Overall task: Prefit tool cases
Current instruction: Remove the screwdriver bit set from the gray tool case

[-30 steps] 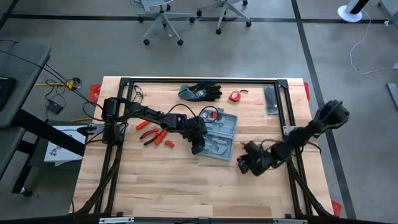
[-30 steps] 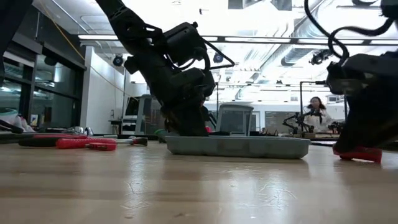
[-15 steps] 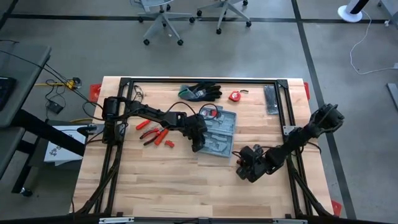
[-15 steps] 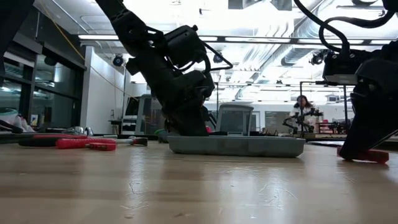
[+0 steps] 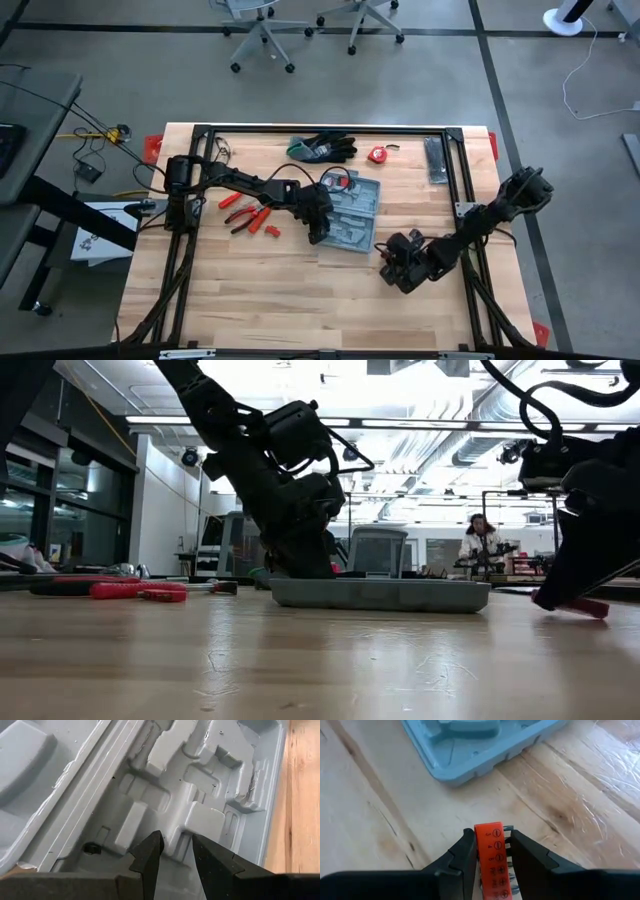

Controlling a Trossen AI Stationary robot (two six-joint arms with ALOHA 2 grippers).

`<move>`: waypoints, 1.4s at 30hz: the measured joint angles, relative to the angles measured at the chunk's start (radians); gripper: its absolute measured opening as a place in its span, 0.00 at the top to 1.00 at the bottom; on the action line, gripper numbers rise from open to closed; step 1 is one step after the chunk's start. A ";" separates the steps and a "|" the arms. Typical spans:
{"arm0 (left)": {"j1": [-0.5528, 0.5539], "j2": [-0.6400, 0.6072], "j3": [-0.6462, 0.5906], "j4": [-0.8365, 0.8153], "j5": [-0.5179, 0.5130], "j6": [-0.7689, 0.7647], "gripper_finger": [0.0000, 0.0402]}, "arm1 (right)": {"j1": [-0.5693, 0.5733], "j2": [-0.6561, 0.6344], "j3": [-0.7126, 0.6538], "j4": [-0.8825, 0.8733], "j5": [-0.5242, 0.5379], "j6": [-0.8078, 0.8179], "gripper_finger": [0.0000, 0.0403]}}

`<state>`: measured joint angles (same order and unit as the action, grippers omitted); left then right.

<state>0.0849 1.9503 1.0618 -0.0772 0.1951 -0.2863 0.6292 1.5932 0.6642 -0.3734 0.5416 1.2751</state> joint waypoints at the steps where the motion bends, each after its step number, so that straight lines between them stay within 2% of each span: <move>1: 0.000 0.000 0.000 0.000 0.000 0.000 0.71 | 0.000 0.000 0.000 -0.001 -0.001 -0.002 0.74; 9: -0.001 0.000 0.000 0.000 -0.010 0.000 0.71 | 0.000 0.010 0.002 0.019 -0.078 -0.045 0.74; 25: -0.001 0.000 0.000 0.006 -0.004 -0.004 0.71 | 0.000 0.035 0.005 0.067 -0.054 -0.075 0.74; 33: -0.005 0.003 -0.003 0.098 -0.004 -0.019 0.71 | 0.000 0.036 0.004 0.072 -0.045 -0.071 0.74; 42: -0.005 0.005 -0.003 0.150 -0.002 -0.018 0.71 | -0.001 0.037 0.003 0.088 -0.038 0.012 0.74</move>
<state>0.0799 1.9556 1.0584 0.0727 0.1932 -0.3046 0.6285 1.6299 0.6674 -0.2850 0.5037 1.2875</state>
